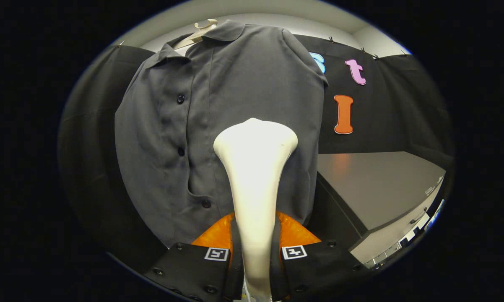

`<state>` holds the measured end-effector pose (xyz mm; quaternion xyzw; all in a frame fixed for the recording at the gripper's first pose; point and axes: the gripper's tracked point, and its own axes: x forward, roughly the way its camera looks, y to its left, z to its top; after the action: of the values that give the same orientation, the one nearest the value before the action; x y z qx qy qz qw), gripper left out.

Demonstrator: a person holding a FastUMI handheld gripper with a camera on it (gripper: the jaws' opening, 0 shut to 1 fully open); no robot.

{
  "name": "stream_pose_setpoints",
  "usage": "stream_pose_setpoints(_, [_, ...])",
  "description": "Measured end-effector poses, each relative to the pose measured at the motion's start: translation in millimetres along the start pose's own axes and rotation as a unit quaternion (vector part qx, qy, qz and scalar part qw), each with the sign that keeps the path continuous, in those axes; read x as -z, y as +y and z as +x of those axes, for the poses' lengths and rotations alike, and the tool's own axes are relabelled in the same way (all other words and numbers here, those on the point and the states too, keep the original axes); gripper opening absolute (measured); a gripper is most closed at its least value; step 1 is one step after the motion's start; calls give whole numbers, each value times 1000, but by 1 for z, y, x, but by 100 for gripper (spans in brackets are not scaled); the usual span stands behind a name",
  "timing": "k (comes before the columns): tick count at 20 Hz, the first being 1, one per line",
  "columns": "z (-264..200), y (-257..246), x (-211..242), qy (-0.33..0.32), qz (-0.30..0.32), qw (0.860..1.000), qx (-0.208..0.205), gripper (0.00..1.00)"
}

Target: Iron the clothes twice with a garment steamer, once on the left side and once on the right side.

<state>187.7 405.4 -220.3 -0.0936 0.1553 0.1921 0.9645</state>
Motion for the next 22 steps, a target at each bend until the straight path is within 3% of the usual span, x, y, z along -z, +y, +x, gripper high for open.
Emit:
stream_pose_setpoints(13, [4,2,100,60,4,998,4,32])
stream_pose_setpoints(22, [2,1,142,85,16,996,5,33])
